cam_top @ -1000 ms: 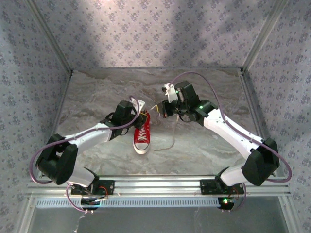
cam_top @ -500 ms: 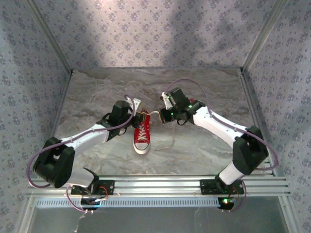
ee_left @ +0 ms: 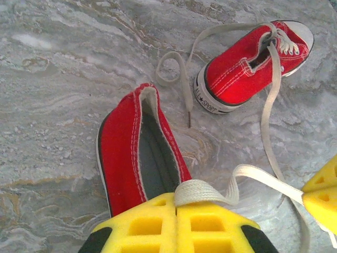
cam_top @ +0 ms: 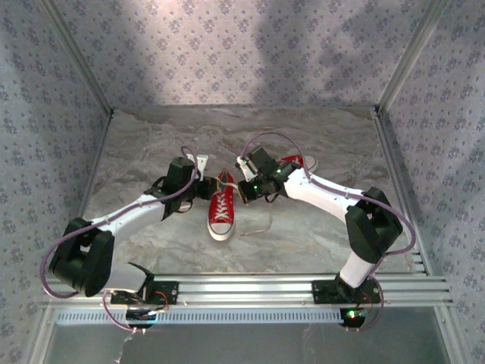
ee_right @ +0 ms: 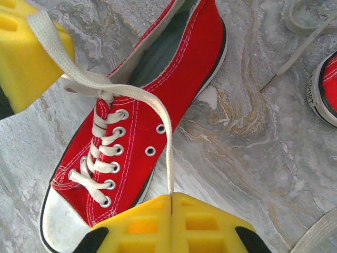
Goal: Tie the shoes
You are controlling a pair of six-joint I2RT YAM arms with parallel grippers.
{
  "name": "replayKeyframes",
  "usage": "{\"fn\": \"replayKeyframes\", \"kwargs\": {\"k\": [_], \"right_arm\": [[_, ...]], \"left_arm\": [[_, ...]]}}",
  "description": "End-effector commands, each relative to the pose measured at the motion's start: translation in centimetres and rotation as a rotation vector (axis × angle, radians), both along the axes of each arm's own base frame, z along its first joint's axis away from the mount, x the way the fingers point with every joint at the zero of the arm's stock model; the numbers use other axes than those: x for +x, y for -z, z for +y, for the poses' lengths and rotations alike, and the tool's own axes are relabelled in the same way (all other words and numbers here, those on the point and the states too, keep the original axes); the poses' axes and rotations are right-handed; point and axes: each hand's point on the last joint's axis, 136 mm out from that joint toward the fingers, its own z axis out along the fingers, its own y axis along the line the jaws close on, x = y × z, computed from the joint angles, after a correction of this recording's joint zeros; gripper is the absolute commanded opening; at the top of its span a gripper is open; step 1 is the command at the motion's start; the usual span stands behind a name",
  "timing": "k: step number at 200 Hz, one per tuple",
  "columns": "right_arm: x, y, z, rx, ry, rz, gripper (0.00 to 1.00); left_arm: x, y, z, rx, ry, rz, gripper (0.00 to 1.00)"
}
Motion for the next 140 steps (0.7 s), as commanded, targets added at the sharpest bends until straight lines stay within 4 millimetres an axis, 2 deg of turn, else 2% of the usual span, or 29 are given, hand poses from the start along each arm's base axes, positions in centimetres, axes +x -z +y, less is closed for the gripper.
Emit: {"fn": "replayKeyframes", "kwargs": {"k": [1, 13, 29, 31, 36, 59, 66, 75, 84, 91, 101, 115, 129, 140], "right_arm": [[0.0, -1.9, 0.1, 0.013, -0.012, -0.065, 0.13], [0.1, -2.6, -0.2, 0.012, -0.007, -0.109, 0.27], [0.6, -4.2, -0.4, 0.033, 0.002, -0.175, 0.39], [0.3, -3.5, -0.8, 0.021, 0.002, -0.170, 0.39], [0.3, -3.6, -1.1, 0.020, 0.006, -0.190, 0.43], [1.0, -5.1, -1.4, 0.063, 0.017, -0.271, 0.47], [1.3, -5.4, -1.5, 0.084, 0.027, -0.301, 0.52], [1.7, -6.4, -1.1, 0.141, 0.019, -0.356, 0.63], [2.1, -7.1, -0.7, 0.198, 0.009, -0.416, 0.81], [2.2, -7.1, -0.3, 0.219, -0.004, -0.455, 0.88], [2.1, -6.1, 0.5, 0.169, -0.090, -0.467, 0.87], [1.0, -4.4, 1.5, 0.098, -0.236, -0.369, 0.79], [0.0, -4.1, 2.8, 0.226, -0.346, -0.294, 0.71], [0.0, -4.2, 3.2, 0.309, -0.382, -0.266, 0.69]], "left_arm": [[-0.7, -0.5, 0.2, -0.040, -0.009, 0.036, 0.00], [-1.0, -0.5, 0.1, -0.051, -0.003, 0.044, 0.00], [-1.3, -0.6, 0.1, -0.057, 0.004, 0.046, 0.00], [-1.3, -0.6, 0.1, -0.057, 0.005, 0.046, 0.00], [-1.3, -0.7, 0.2, -0.058, 0.006, 0.043, 0.00], [-1.4, -0.8, 0.3, -0.049, 0.017, 0.032, 0.00], [-1.4, -0.8, 0.3, -0.046, 0.022, 0.028, 0.00], [-1.4, -0.8, 0.3, -0.041, 0.031, 0.025, 0.00], [-1.4, -0.9, 0.3, -0.039, 0.044, 0.019, 0.00], [-1.4, -0.9, 0.2, -0.035, 0.053, 0.014, 0.00], [-1.4, -1.1, 0.1, -0.029, 0.070, 0.005, 0.00], [-1.4, -1.1, 0.1, -0.021, 0.088, -0.005, 0.00], [-1.4, -1.2, 0.1, -0.019, 0.100, -0.012, 0.00], [-1.4, -1.2, 0.1, -0.018, 0.108, -0.011, 0.00]]}}
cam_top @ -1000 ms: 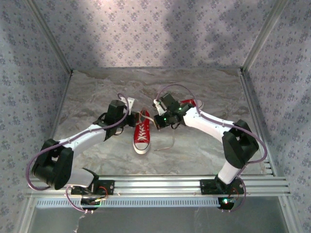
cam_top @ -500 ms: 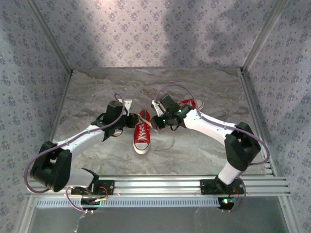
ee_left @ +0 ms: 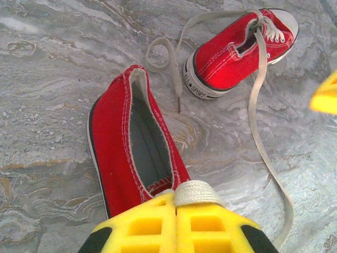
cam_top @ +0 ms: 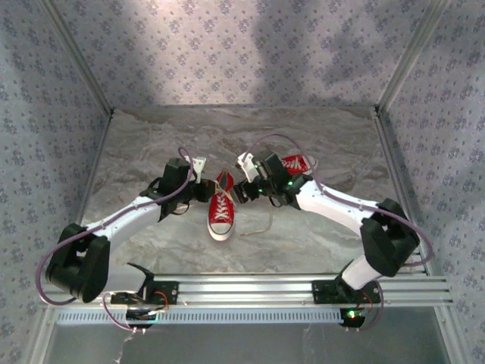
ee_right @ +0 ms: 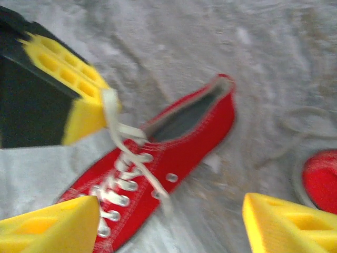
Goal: Tie the shoes
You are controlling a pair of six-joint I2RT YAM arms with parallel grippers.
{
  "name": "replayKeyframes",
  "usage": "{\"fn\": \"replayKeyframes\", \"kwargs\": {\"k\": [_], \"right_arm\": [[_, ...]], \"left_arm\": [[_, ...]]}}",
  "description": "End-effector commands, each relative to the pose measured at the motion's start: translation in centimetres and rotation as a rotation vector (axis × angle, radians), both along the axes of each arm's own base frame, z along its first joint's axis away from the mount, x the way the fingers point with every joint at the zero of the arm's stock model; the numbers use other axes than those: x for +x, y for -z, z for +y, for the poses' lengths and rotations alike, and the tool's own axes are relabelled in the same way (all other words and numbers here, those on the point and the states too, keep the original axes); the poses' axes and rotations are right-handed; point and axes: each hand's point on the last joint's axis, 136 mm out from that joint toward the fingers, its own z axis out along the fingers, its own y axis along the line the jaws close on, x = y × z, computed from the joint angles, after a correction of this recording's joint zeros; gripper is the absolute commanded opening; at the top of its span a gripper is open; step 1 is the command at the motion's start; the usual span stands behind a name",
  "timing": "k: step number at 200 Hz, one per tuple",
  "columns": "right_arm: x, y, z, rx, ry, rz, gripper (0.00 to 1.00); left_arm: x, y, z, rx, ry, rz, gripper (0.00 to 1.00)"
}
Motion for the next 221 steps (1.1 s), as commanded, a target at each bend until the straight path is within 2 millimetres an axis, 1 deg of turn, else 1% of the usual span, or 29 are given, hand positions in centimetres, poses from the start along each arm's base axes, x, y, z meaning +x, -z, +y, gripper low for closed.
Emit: {"fn": "replayKeyframes", "kwargs": {"k": [1, 16, 41, 51, 56, 58, 61, 82, 104, 141, 157, 183, 199, 221], "right_arm": [[-1.0, -0.9, 1.9, 0.134, -0.217, 0.041, 0.69], [-0.8, -0.5, 2.3, 0.179, -0.275, 0.063, 0.66], [-0.2, -0.3, 3.3, 0.231, -0.365, 0.099, 0.65], [0.2, -0.1, 3.7, 0.243, -0.385, 0.109, 0.65], [0.2, 0.4, 3.7, 0.246, -0.393, 0.126, 0.65], [0.7, -0.4, 4.0, 0.256, -0.399, 0.111, 0.65], [0.9, -0.5, 4.2, 0.263, -0.404, 0.111, 0.65], [1.6, 0.3, 4.9, 0.261, -0.422, 0.135, 0.63], [2.1, 0.3, 5.5, 0.273, -0.432, 0.137, 0.62], [1.2, 0.9, 6.5, 0.276, -0.490, 0.170, 0.55], [1.1, 1.3, 6.6, 0.278, -0.496, 0.184, 0.50], [1.2, 1.8, 6.4, 0.277, -0.498, 0.196, 0.49], [1.2, 1.9, 6.4, 0.279, -0.501, 0.205, 0.44], [0.9, 2.2, 6.8, 0.279, -0.512, 0.215, 0.42]], "left_arm": [[0.0, -1.0, -0.2, -0.005, 0.051, -0.037, 0.00], [0.0, -1.0, -0.2, -0.010, 0.057, -0.033, 0.00], [0.0, -1.2, -0.3, -0.023, 0.065, -0.032, 0.00], [0.1, -1.2, -0.3, -0.023, 0.067, -0.029, 0.00], [0.1, -1.3, -0.3, -0.024, 0.068, -0.029, 0.00], [0.1, -1.3, -0.4, -0.024, 0.068, -0.030, 0.00], [0.1, -1.3, -0.4, -0.025, 0.069, -0.029, 0.00], [0.1, -1.4, -0.4, -0.028, 0.070, -0.026, 0.00], [0.0, -1.3, -0.4, -0.031, 0.070, -0.020, 0.00], [0.1, -1.4, -0.3, -0.027, 0.062, -0.018, 0.00], [0.0, -1.4, -0.3, -0.026, 0.061, -0.018, 0.00], [0.1, -1.4, -0.2, -0.026, 0.058, -0.018, 0.00], [0.0, -1.4, -0.2, -0.026, 0.059, -0.017, 0.00], [0.1, -1.3, -0.2, -0.026, 0.057, -0.015, 0.00]]}}
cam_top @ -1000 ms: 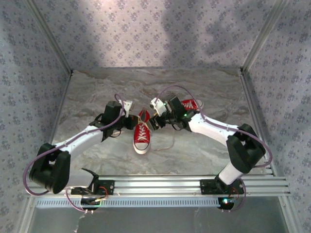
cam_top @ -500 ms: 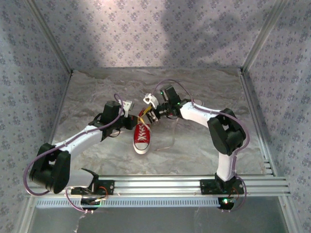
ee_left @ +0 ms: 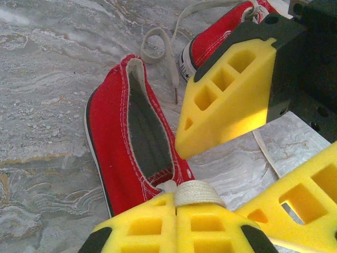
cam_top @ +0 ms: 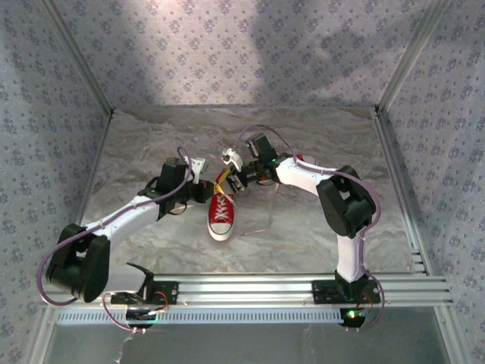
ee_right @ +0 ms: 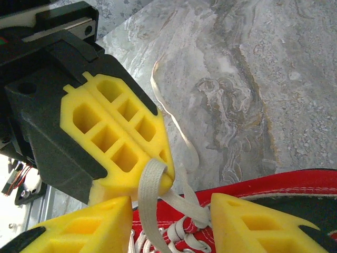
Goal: Tie the shoes
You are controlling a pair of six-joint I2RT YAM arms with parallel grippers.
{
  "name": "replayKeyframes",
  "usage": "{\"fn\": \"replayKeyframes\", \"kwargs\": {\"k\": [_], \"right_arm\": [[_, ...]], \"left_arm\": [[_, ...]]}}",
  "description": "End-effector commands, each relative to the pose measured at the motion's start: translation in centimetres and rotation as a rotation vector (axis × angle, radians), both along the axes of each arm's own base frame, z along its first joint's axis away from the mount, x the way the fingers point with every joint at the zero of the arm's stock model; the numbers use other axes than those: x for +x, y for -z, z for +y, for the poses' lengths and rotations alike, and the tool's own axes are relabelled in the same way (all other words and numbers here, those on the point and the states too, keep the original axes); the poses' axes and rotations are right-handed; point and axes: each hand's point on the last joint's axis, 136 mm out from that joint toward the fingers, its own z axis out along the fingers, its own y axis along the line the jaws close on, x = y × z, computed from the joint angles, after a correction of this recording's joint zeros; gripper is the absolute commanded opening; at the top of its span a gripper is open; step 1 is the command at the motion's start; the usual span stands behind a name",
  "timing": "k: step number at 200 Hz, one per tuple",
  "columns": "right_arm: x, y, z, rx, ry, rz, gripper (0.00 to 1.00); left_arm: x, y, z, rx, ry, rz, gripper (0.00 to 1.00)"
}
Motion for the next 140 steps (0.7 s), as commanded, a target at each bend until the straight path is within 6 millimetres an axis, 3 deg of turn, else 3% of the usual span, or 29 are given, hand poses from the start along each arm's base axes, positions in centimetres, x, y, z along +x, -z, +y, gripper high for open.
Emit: {"fn": "replayKeyframes", "kwargs": {"k": [1, 36, 87, 97, 122, 140], "right_arm": [[-0.4, 0.0, 0.8, 0.015, -0.046, 0.015, 0.42], [-0.7, 0.4, 1.1, 0.018, -0.060, 0.030, 0.32], [-0.5, 0.0, 1.0, 0.035, -0.044, 0.030, 0.00], [-0.4, -0.2, 0.9, 0.037, -0.031, 0.019, 0.00], [0.1, -0.6, 0.4, 0.030, 0.014, -0.004, 0.00], [0.2, -0.6, 0.2, 0.022, 0.032, -0.014, 0.00]], "left_arm": [[0.5, -1.6, -0.5, -0.025, 0.021, -0.033, 0.00], [0.5, -1.5, -0.5, -0.028, 0.013, -0.026, 0.00], [0.6, -1.5, -0.3, -0.033, 0.000, -0.020, 0.00], [0.6, -1.5, -0.2, -0.031, -0.010, -0.017, 0.00], [1.0, -1.6, 2.4, 0.039, -0.161, 0.010, 0.44], [0.8, -1.3, 7.3, 0.144, -0.423, 0.045, 0.65]]}}
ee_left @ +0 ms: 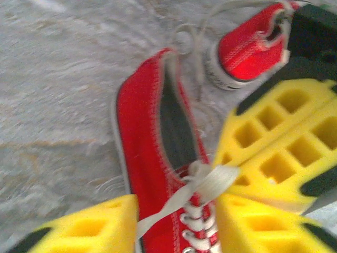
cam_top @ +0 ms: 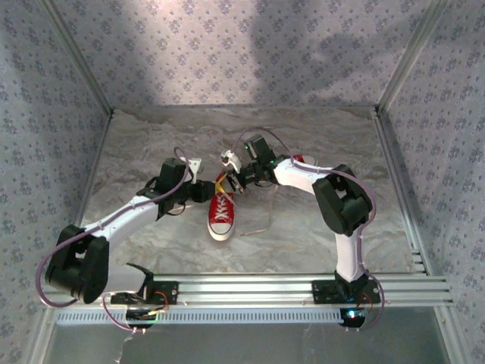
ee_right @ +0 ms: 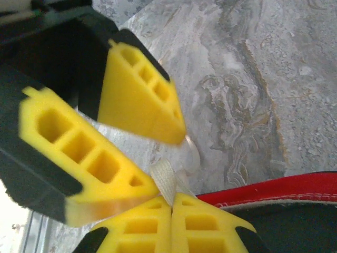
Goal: Tie the shoes
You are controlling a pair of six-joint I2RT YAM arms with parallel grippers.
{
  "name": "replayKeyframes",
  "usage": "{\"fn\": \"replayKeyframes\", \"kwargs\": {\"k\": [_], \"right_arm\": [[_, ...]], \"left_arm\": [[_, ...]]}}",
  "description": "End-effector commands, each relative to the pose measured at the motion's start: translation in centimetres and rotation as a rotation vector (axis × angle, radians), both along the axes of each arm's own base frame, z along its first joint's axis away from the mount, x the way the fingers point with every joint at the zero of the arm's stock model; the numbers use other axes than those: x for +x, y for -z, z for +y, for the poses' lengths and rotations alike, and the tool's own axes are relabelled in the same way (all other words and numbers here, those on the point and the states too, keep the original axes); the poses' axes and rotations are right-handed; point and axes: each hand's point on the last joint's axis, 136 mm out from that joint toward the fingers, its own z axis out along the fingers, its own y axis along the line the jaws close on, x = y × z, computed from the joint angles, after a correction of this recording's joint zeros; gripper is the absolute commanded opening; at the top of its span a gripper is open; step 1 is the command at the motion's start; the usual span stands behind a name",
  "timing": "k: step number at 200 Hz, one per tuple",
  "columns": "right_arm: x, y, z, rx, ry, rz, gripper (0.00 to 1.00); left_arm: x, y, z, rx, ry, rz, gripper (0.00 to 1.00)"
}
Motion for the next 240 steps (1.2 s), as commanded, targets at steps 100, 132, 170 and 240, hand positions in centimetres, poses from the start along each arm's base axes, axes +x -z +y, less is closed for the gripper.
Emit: {"fn": "replayKeyframes", "kwargs": {"k": [100, 132, 170, 240], "right_arm": [[-1.0, -1.5, 0.2, -0.072, 0.037, -0.099, 0.00], [-1.2, -1.4, 0.4, -0.079, 0.029, -0.099, 0.00], [-1.8, -1.0, 0.5, -0.095, 0.012, -0.101, 0.00], [-1.8, -0.7, 0.5, -0.101, 0.011, -0.094, 0.00]], "left_arm": [[-6.9, 3.5, 20.0, 0.223, -1.091, 0.337, 0.78], [-6.0, 5.1, 20.6, 0.284, -1.118, 0.425, 0.72], [-3.4, 7.0, 19.7, 0.261, -1.080, 0.450, 0.62], [-1.2, 8.3, 20.5, 0.284, -1.096, 0.476, 0.54]]}}
